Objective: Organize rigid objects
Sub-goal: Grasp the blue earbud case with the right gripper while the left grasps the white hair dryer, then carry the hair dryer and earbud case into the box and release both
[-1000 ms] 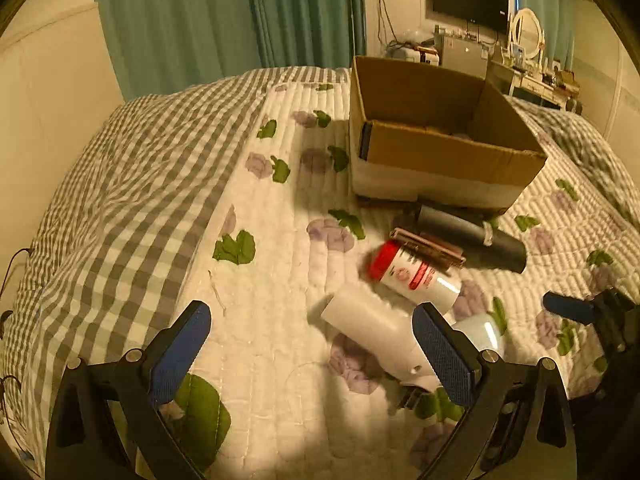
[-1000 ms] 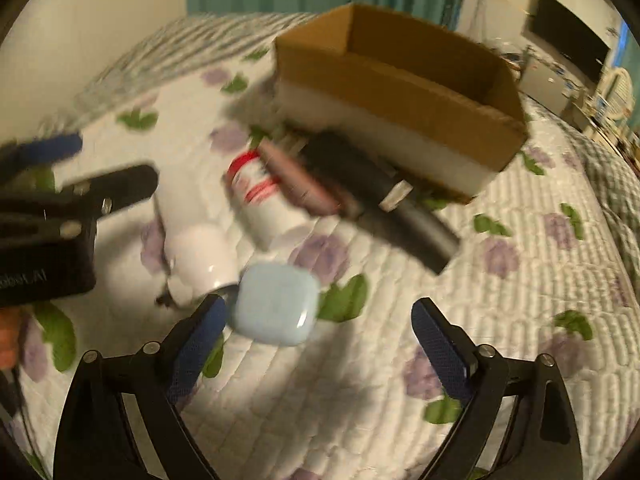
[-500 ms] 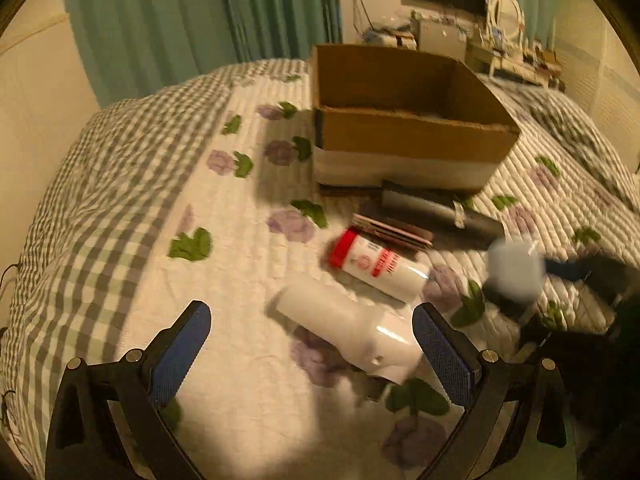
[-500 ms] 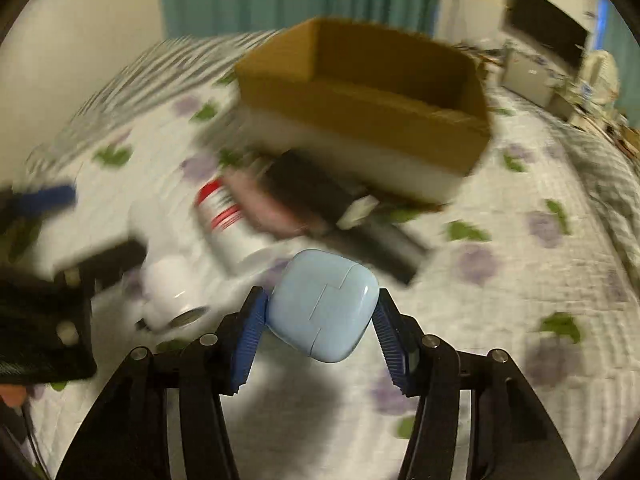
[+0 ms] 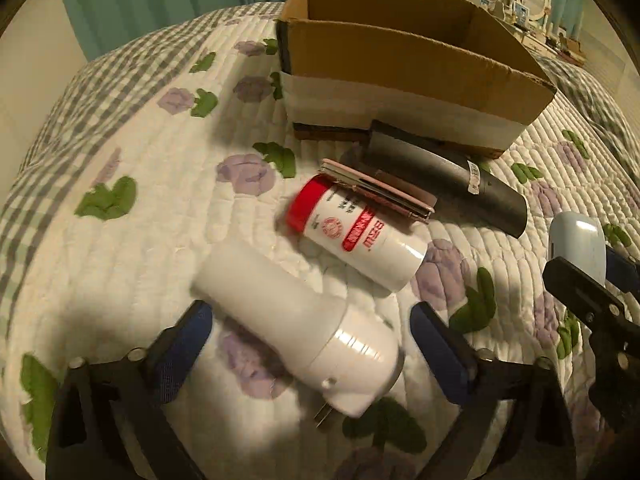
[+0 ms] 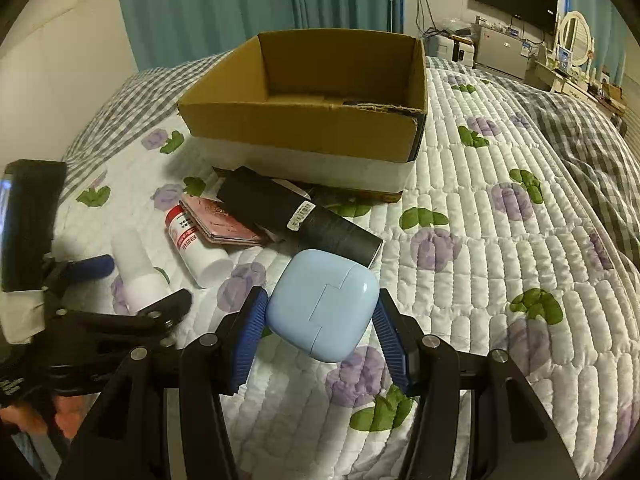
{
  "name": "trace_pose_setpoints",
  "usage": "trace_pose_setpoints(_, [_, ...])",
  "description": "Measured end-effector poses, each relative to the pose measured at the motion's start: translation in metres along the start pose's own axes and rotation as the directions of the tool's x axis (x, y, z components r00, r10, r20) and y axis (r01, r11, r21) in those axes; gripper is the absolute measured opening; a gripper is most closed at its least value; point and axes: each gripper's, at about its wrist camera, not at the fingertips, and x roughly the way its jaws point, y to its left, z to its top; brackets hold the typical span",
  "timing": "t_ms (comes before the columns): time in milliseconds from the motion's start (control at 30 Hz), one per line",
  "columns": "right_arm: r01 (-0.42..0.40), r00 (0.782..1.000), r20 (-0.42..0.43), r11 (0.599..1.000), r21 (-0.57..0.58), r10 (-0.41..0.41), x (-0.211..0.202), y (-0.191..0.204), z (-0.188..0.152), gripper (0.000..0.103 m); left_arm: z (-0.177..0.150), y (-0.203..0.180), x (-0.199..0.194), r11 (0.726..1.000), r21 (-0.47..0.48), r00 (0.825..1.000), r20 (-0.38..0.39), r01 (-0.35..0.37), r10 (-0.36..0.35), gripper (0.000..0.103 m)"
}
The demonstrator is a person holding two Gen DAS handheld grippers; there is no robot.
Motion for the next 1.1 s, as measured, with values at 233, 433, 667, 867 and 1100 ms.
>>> trace_pose_setpoints(233, [0.001, 1.0, -0.003, 1.0, 0.006, -0.001, 0.001, -0.001, -0.001, 0.054, -0.001, -0.007, -0.006, 0.998, 0.035, 0.999, 0.012, 0.05, -0.051, 0.053])
trace_pose_setpoints(433, [0.013, 0.999, 0.029, 1.0, -0.001, -0.013, -0.011, 0.004, 0.001, 0.054, -0.003, -0.008, -0.036, 0.996, 0.072, 0.995, 0.083, 0.055, -0.06, 0.052])
trace_pose_setpoints(667, [0.037, 0.997, 0.064, 0.998, -0.045, -0.035, -0.04, 0.015, 0.013, 0.054, 0.003, -0.008, -0.082, 0.989, 0.12, 0.979, 0.176, 0.086, -0.106, 0.052])
trace_pose_setpoints(867, [0.07, 0.987, 0.152, 0.995, -0.074, -0.058, -0.086, 0.019, 0.041, 0.054, 0.027, -0.009, -0.12, 0.981, 0.168, 0.953, 0.268, 0.097, -0.14, 0.052])
trace_pose_setpoints(1100, [0.062, 0.969, 0.245, 0.995, -0.079, -0.041, -0.122, 0.009, 0.087, 0.054, 0.074, -0.012, -0.157, 0.971, 0.221, 0.916, 0.365, 0.09, -0.168, 0.052])
